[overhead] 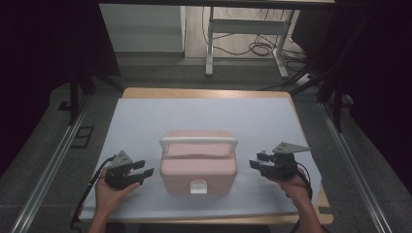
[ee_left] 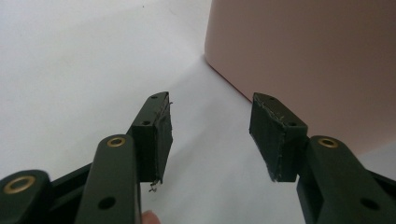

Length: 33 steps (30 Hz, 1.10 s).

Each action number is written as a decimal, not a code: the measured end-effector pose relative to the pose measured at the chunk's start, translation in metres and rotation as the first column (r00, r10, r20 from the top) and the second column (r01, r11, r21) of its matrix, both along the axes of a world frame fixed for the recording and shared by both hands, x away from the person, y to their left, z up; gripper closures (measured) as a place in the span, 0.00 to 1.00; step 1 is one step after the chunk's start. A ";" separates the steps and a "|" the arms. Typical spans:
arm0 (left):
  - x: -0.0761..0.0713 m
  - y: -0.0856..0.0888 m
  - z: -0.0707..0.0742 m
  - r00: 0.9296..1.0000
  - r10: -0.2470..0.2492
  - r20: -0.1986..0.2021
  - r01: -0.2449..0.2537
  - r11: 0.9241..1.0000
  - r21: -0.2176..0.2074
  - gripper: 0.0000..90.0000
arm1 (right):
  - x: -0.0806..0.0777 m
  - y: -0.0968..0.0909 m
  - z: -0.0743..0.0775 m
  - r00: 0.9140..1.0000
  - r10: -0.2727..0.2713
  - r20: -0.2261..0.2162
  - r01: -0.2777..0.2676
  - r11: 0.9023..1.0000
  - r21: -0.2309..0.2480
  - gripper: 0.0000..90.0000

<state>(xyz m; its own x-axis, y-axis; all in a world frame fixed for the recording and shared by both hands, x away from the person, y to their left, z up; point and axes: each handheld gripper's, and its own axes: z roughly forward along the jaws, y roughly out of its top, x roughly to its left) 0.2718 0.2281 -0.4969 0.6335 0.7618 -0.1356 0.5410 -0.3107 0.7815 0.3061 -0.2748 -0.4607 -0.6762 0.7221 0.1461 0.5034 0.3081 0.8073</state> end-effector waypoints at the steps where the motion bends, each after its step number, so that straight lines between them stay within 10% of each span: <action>1: -0.002 0.000 0.001 1.000 0.002 0.000 -0.002 1.000 -0.005 0.54 | -0.001 0.000 0.000 1.000 0.001 0.002 -0.001 1.000 0.006 0.58; 23: 0.006 -0.006 0.027 0.997 -0.075 0.008 0.074 0.995 0.066 0.52 | -0.010 0.006 -0.011 1.000 0.018 -0.013 -0.018 1.000 -0.017 0.58; 33: 0.023 0.003 0.078 0.981 -0.196 0.005 0.195 0.977 0.085 0.49 | -0.013 0.010 -0.015 0.999 0.029 -0.021 -0.030 0.999 -0.025 0.57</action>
